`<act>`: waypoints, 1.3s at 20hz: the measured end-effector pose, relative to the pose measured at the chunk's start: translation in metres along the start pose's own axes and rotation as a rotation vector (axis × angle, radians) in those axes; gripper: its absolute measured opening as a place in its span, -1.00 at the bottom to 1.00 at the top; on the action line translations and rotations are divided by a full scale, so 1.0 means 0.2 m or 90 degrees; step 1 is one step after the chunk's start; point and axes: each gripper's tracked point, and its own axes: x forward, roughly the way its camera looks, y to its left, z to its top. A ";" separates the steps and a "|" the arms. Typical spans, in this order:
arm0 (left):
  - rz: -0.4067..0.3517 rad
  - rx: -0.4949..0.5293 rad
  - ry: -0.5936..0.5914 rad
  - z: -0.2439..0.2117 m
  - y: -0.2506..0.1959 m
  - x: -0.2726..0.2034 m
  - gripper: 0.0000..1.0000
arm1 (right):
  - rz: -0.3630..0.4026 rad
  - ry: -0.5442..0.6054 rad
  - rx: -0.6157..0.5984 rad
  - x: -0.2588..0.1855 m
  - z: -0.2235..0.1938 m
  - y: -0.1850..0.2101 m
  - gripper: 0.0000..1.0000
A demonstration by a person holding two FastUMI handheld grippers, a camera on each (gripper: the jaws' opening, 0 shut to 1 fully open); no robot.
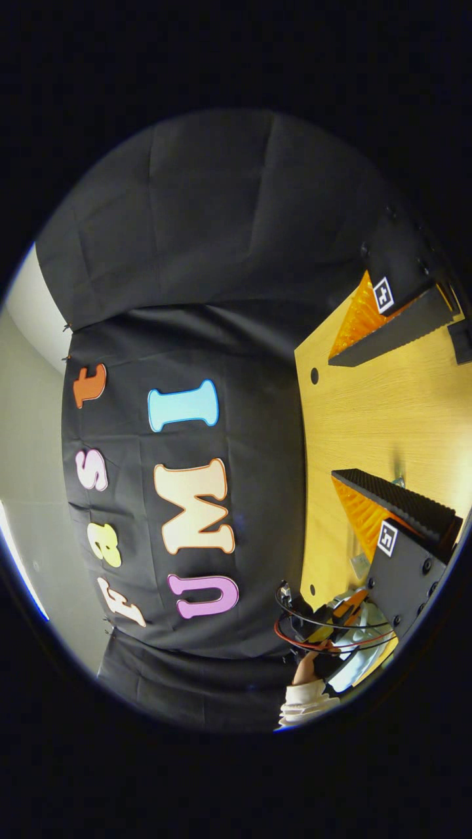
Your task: First open the suitcase, pack the skin care products into it, and then close the suitcase.
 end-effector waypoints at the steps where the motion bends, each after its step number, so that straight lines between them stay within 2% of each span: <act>1: -0.004 0.000 -0.003 0.00 0.00 -0.02 -0.88 | 0.000 0.000 -0.001 0.00 0.00 0.00 0.97; 3: -0.003 0.006 -0.017 0.02 0.00 -0.07 -0.90 | 0.003 0.000 0.001 0.00 0.00 0.02 0.96; 7: -0.058 -0.016 -0.043 0.08 -0.04 -0.26 -0.89 | 0.017 0.000 0.002 0.02 0.00 0.05 0.96; 12: -0.087 -0.043 -0.123 0.20 0.00 -0.51 -0.91 | 0.042 -0.006 0.006 0.05 0.02 0.12 0.97; 16: -0.085 -0.081 -0.202 0.30 0.16 -0.80 -0.91 | 0.067 -0.006 0.011 0.07 0.01 0.19 0.96; 19: -0.089 -0.140 -0.250 0.35 0.30 -0.93 -0.91 | 0.083 -0.006 0.010 0.07 0.02 0.24 0.97; 20: -0.084 -0.152 -0.264 0.35 0.34 -0.96 -0.85 | 0.088 -0.007 0.013 0.07 0.02 0.26 0.97; 21: -0.074 -0.160 -0.279 0.35 0.42 -1.01 -0.91 | 0.092 -0.008 0.016 0.07 0.03 0.28 0.97; 24: -0.036 -0.172 -0.306 0.34 0.63 -1.09 -0.90 | 0.098 -0.014 0.021 0.08 0.06 0.31 0.96; 26: -0.030 -0.182 -0.310 0.30 0.73 -1.13 -0.91 | 0.103 -0.015 0.021 0.08 0.06 0.34 0.96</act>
